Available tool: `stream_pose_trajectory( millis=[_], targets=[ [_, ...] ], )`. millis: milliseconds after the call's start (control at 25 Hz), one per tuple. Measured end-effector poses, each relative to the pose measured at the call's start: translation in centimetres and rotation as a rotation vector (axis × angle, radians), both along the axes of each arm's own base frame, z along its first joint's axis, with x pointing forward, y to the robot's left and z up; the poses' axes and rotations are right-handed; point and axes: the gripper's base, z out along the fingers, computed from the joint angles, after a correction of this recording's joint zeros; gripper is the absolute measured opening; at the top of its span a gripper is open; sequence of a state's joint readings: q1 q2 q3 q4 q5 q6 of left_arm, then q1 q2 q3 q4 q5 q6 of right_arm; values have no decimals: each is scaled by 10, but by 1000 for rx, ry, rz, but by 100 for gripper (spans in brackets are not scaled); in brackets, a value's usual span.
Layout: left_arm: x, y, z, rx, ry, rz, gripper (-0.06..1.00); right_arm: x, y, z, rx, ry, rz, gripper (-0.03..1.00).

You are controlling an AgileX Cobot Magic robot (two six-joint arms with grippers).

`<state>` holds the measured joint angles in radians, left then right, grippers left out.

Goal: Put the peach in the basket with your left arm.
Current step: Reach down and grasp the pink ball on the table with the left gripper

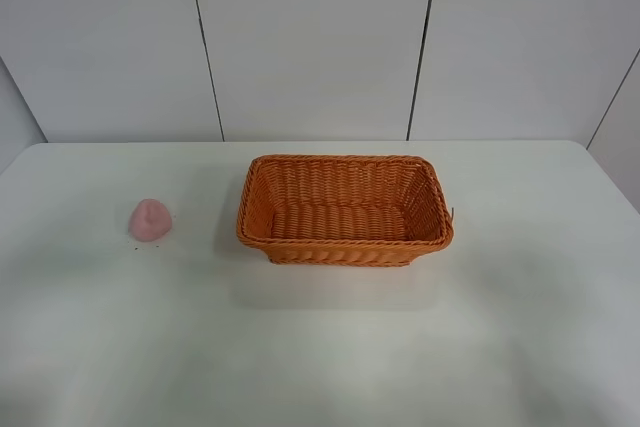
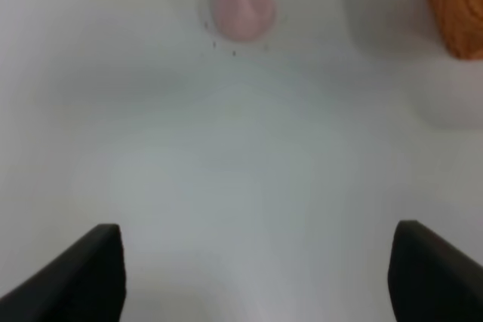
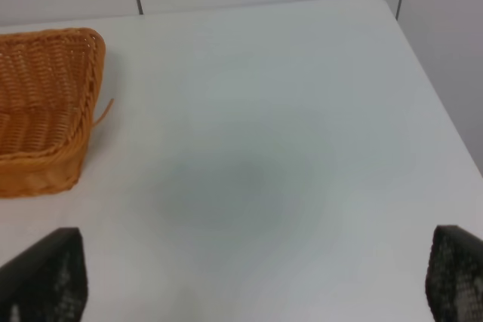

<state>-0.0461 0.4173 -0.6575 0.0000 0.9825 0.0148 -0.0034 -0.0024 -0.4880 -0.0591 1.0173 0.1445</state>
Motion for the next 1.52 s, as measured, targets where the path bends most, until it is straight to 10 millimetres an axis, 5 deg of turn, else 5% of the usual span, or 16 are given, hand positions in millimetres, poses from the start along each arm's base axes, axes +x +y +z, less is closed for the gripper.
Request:
stream_pose_trajectory(
  millis=[240, 360, 600, 760, 1000, 1520],
  targets=[
    [99, -4, 9, 10, 205, 2, 82, 0, 0, 0, 0, 0, 0, 69],
    [158, -7, -2, 16, 322, 3, 82, 0, 0, 0, 0, 0, 0, 69],
    [270, -12, -47, 25, 515, 3, 82, 0, 0, 0, 0, 0, 0, 69],
    [326, -16, -84, 15, 582, 0, 82, 0, 0, 0, 0, 0, 0, 69],
    [369, -18, -130, 20, 666, -11, 82, 0, 0, 0, 0, 0, 0, 69],
    [383, -14, -188, 4, 750, -31, 82, 0, 0, 0, 0, 0, 0, 69]
  ],
)
